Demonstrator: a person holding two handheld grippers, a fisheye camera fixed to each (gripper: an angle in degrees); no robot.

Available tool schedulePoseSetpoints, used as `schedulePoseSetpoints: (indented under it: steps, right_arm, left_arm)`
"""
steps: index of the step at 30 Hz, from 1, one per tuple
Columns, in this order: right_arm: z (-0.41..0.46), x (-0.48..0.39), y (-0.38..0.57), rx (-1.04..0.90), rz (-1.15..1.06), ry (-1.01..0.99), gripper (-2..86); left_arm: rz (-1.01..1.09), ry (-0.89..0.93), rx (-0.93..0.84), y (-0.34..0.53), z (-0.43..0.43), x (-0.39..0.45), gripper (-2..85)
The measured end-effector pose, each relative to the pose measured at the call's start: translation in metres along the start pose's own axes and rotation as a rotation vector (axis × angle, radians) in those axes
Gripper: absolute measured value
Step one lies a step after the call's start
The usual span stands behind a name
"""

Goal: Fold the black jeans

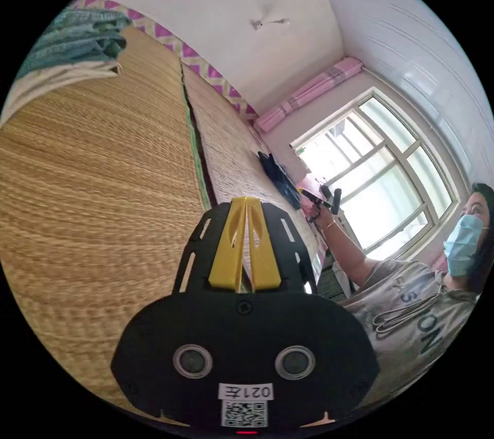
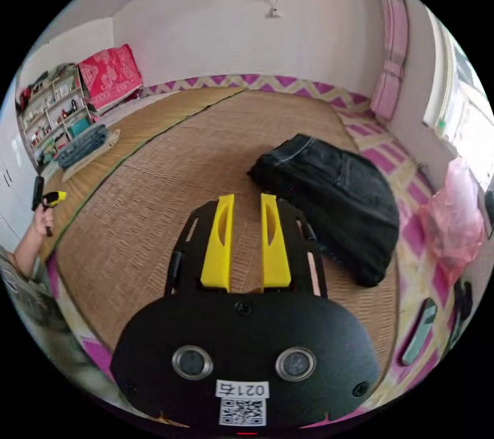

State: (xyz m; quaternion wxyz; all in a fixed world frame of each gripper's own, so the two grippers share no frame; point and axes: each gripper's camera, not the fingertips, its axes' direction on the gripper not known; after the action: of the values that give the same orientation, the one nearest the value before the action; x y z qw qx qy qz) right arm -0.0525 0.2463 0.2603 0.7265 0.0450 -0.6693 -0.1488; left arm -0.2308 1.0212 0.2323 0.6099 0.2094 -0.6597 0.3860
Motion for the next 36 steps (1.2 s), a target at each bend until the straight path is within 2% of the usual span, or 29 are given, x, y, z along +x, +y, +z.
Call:
schedulePoseSetpoints:
  steps: [3,5,7,9,12,15,17,20,22,31,36]
  right_arm:
    - [0.022,-0.03,-0.022,0.041,-0.198,0.178,11.1]
    - [0.06,-0.059,-0.043,-0.032,-0.378,0.295,12.3]
    - [0.089,-0.076,-0.055,-0.099,-0.472,0.331,13.3]
    - [0.115,-0.087,-0.067,-0.174,-0.517,0.364,14.0]
    - [0.151,-0.094,-0.073,-0.277,-0.549,0.466,14.3]
    - [0.144,-0.085,-0.081,-0.265,-0.437,0.4,12.4]
    - [0.117,-0.054,-0.089,-0.183,-0.204,0.246,9.5]
    - [0.085,-0.004,-0.086,-0.087,0.034,0.063,6.2]
    - [0.074,0.017,-0.081,-0.046,0.109,-0.002,5.7]
    - [0.02,0.072,-0.08,0.07,0.338,-0.117,4.9]
    - [-0.061,0.054,-0.092,0.169,0.235,-0.167,4.7]
  left_arm:
    - [0.08,-0.155,-0.075,-0.001,0.07,0.045,-0.9]
    - [0.157,-0.141,-0.077,0.001,0.09,0.07,-0.9]
    - [0.109,-0.126,-0.016,0.006,0.098,0.071,-0.9]
    - [0.073,-0.103,0.003,0.006,0.108,0.07,-0.9]
    - [0.109,-0.168,-0.043,0.002,0.144,0.095,-0.9]
    - [0.104,-0.169,-0.049,-0.001,0.165,0.105,-0.9]
    - [0.083,-0.144,-0.041,-0.002,0.173,0.104,-0.9]
    - [0.094,-0.142,-0.051,-0.006,0.19,0.113,-0.9]
    - [0.094,-0.137,-0.05,-0.009,0.2,0.117,-0.9]
    - [0.081,-0.129,-0.047,-0.025,0.224,0.122,-0.9]
    - [0.081,-0.124,-0.045,-0.035,0.229,0.121,-0.9]
